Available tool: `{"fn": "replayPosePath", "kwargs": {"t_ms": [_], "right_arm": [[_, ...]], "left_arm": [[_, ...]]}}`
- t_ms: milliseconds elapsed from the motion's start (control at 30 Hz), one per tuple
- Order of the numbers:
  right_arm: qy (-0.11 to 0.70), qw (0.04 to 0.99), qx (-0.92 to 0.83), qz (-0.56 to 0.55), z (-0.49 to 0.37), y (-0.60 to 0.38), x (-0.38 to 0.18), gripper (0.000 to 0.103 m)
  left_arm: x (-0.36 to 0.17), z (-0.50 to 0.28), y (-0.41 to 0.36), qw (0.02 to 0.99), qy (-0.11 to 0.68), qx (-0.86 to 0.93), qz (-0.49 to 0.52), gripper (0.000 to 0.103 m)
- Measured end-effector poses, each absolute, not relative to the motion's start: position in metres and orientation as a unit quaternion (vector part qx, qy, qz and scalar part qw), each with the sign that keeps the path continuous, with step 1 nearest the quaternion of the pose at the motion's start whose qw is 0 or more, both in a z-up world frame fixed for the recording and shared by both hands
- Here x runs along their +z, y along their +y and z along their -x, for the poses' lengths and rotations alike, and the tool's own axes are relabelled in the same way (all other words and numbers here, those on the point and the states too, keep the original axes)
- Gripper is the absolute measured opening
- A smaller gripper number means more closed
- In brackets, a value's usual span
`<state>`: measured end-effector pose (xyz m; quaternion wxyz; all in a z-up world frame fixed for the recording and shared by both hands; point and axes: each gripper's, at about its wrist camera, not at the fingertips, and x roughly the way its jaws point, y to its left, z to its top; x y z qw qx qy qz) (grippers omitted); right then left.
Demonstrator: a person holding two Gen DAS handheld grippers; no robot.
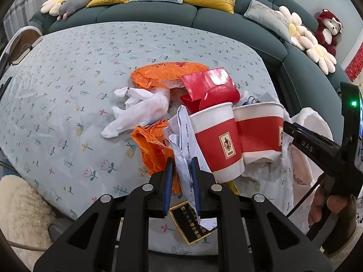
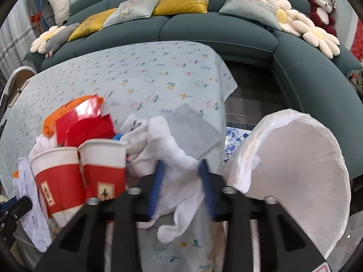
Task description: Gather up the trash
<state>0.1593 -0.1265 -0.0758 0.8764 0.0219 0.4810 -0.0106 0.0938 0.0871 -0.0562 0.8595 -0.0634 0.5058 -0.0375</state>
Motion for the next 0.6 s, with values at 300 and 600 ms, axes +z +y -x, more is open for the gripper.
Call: {"fn": "replayPosePath", "kwargs": {"t_ms": [300,600], "right_arm": [[0.453,0.89,-0.014,-0.045,-0.133,-0.132,-0.048,0.0],[0.44,0.895,-0.018,-0.063,-0.106,-0.135,-0.032,0.0]], "left_arm": [[-0.045,-0.078,0.089,0.865,0.494,-0.052,0.072,0.017],[-0.051,-0.057,0.091,0.859,0.506,-0.051,0.062,0.041]]}}
